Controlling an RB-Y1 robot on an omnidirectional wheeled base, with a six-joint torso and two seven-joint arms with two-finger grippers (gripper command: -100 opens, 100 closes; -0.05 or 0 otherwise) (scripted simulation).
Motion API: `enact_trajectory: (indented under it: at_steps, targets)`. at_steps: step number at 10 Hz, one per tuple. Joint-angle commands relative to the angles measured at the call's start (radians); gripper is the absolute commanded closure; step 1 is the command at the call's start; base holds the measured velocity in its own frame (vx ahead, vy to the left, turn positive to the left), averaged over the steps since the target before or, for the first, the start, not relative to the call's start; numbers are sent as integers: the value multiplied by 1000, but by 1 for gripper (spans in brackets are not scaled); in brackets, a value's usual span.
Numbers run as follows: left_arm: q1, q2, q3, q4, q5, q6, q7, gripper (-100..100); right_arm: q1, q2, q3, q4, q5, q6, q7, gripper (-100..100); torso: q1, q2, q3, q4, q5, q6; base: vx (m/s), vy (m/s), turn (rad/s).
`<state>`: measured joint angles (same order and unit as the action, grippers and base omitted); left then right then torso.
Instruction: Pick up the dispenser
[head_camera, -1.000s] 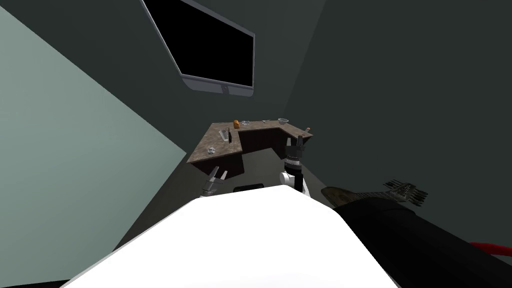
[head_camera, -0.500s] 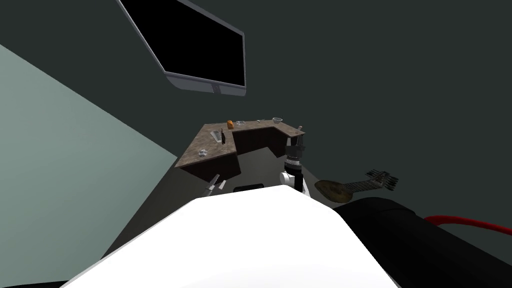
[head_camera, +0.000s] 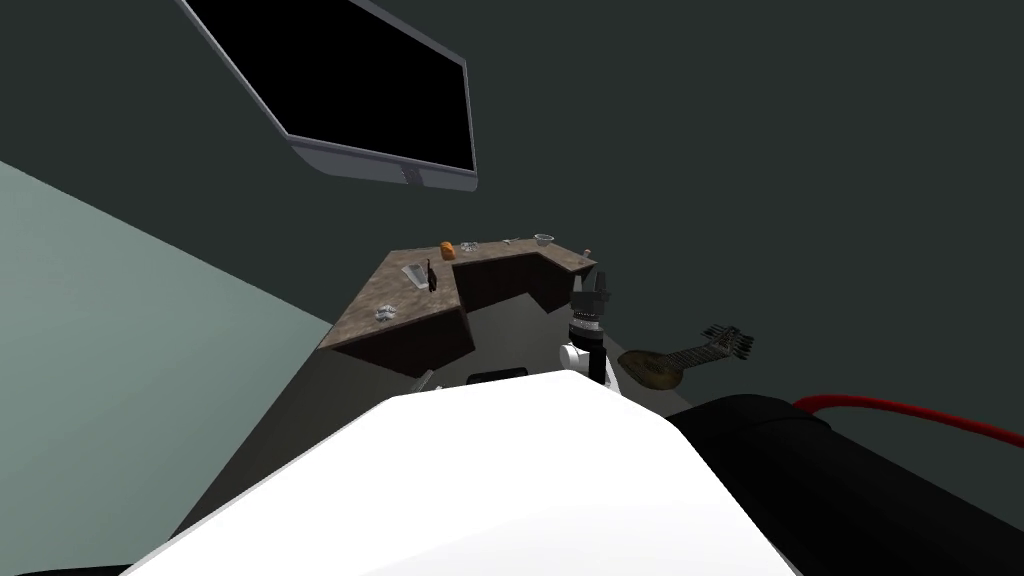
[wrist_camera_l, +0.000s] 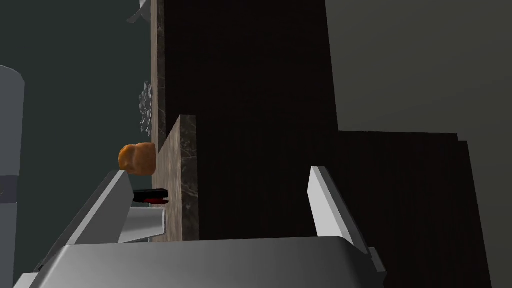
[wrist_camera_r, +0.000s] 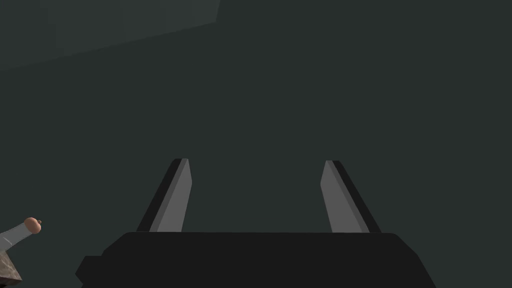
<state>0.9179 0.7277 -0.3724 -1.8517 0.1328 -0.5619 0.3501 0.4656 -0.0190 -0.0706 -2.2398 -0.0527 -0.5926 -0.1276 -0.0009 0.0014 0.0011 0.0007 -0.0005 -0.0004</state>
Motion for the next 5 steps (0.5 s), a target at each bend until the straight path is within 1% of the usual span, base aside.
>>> enact_trajectory:
  at_steps: [1, 2, 3, 4, 5]
  targets:
    - [11, 50, -2, 14, 3, 10, 5, -100, 0, 0, 0, 0, 0, 0, 0, 0, 0, 0, 0, 0, 0, 0, 30, -67, -103]
    - [33, 83, -4, 52, 9, 20, 14, -100, 0, 0, 0, 0, 0, 0, 0, 0, 1, 0, 0, 0, 0, 0, 30, -79, -199]
    - [33, 98, -4, 52, 9, 20, 14, -100, 0, 0, 0, 0, 0, 0, 0, 0, 0, 0, 0, 0, 0, 0, 23, -61, -82]
    - [33, 118, -4, 52, 9, 20, 14, -100, 0, 0, 0, 0, 0, 0, 0, 0, 1, 0, 0, 0, 0, -1, 6, -18, 26]
    - [55, 153, -3, 90, 14, 31, 22, -100, 0, 0, 0, 0, 0, 0, 0, 0, 4, 1, 1, 0, 0, -1, 27, -33, -150]
